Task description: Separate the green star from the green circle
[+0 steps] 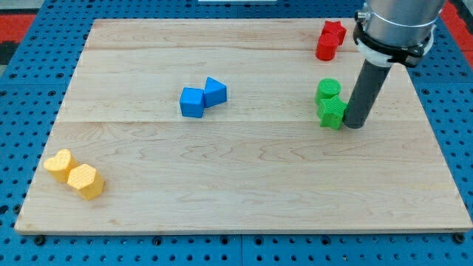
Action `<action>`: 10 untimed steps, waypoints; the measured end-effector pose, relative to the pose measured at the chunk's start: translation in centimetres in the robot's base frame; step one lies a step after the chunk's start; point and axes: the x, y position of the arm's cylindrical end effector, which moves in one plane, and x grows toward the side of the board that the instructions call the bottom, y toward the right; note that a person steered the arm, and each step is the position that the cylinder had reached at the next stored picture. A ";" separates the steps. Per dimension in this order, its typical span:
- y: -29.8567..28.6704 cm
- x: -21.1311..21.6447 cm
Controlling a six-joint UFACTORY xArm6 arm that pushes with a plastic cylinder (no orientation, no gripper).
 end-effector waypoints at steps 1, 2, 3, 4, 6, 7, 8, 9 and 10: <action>2.4 -4.5; -3.6 -5.1; -6.5 -2.5; -6.5 -0.1; -2.1 -1.4; -3.1 2.4; -4.0 6.1; -4.0 3.1; -0.7 4.5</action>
